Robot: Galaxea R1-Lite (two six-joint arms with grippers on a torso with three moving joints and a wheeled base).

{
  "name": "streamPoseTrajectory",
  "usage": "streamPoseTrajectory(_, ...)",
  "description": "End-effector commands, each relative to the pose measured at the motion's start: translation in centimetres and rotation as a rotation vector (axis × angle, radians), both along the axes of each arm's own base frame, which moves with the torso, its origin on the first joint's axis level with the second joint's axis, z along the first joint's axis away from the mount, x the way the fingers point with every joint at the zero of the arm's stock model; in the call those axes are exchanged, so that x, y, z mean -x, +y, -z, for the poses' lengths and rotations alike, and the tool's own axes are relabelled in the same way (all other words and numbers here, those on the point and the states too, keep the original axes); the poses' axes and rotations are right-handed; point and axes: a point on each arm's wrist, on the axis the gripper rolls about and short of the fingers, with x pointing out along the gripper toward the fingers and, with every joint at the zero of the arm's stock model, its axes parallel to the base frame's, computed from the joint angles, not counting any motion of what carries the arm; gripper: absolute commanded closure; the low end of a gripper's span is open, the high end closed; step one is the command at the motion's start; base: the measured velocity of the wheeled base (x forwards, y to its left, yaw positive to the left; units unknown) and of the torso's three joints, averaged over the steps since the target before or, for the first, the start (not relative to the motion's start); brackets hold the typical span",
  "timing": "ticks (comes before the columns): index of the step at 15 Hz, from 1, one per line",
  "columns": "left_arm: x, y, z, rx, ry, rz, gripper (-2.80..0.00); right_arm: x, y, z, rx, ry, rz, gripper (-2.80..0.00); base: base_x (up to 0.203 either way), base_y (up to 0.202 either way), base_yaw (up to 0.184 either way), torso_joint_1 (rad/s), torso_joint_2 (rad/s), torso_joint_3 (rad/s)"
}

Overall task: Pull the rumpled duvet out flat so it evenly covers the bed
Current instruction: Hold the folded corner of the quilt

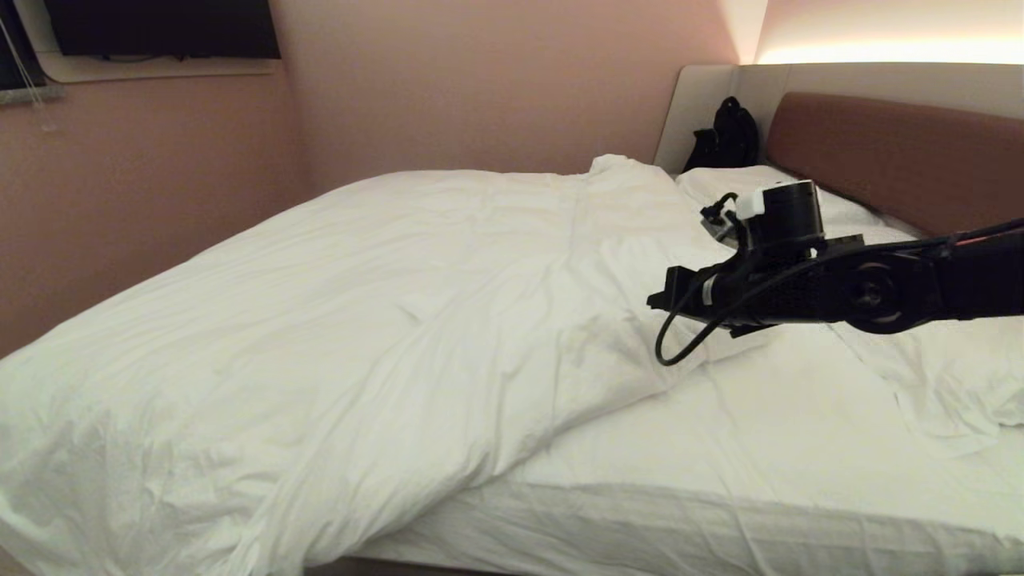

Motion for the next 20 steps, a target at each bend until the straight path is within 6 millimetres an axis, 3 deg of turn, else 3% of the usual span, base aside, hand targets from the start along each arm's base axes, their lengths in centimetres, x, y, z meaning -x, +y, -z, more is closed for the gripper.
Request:
streamPoseTrajectory(1,0.0,0.0,0.0,0.000,0.000,-0.001,0.00,-0.9,0.4,1.2,0.004,0.027,-0.001,0.00,0.000,0.000,0.000,0.000,0.00,0.000)
streamPoseTrajectory(6,0.0,0.0,0.0,0.000,0.000,-0.001,0.00,-2.5,0.8,2.8,0.016,0.031,0.015,0.00,0.000,0.000,0.000,0.000,0.00,0.000)
streamPoseTrajectory(7,0.0,0.0,0.0,0.000,0.000,-0.001,0.00,-2.8,1.0,3.3,0.022,0.030,0.020,-2.80,0.000,0.000,0.000,0.000,0.00,0.000)
streamPoseTrajectory(17,0.0,0.0,0.0,0.000,0.000,-0.001,0.00,-5.7,3.0,6.2,0.058,0.037,0.021,-2.80,0.000,0.000,0.000,0.000,0.00,0.000)
streamPoseTrajectory(20,0.0,0.0,0.0,0.000,0.000,-0.001,0.00,-7.0,4.2,9.1,0.114,0.061,0.014,-2.80,0.000,0.000,0.000,0.000,0.00,0.000)
